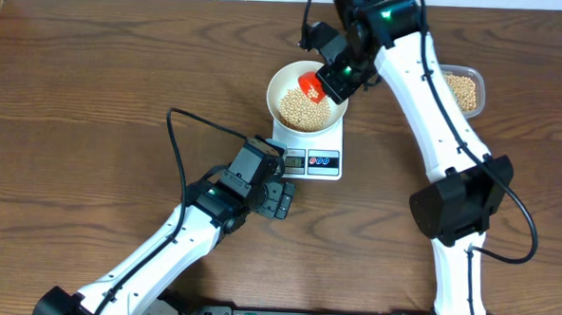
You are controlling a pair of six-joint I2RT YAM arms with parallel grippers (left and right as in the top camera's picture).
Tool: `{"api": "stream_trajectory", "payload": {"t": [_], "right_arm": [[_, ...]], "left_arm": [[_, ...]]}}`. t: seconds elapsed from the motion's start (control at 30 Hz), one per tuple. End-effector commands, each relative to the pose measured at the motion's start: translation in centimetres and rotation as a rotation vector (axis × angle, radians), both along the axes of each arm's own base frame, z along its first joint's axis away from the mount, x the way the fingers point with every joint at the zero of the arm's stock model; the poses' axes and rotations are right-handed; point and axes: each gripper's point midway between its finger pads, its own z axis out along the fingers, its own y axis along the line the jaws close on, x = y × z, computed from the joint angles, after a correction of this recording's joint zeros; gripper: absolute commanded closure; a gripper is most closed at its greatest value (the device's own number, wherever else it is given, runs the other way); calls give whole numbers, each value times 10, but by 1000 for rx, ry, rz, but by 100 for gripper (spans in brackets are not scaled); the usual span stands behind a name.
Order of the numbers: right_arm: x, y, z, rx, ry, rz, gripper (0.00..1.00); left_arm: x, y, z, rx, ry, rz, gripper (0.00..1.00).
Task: Scoop item into bowl and weigh 50g on scale
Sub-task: 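Hold the red scoop tilted over the bowl, tapping out beans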
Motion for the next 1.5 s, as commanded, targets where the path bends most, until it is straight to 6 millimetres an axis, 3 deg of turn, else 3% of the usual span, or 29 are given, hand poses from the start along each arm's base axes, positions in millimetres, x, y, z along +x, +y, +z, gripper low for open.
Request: {"api": "stream_trajectory", "payload": {"t": [0.0, 0.53, 0.93, 1.2, 1.47], "right_arm": [[2, -4, 21, -40, -82, -3, 99], [5, -6, 21, -73, -104, -8, 99], [-1, 15, 31, 157, -14, 7, 99], [7, -2, 46, 344, 58, -34, 99], [13, -21, 49, 377, 74, -77, 99]], "left_arm": [[1, 2, 3, 4, -12, -3, 11], [1, 2, 3, 4, -12, -3, 11], [1, 2, 3, 4, -12, -3, 11], [1, 2, 3, 4, -12, -3, 11], [1, 2, 3, 4, -12, -3, 11]]}}
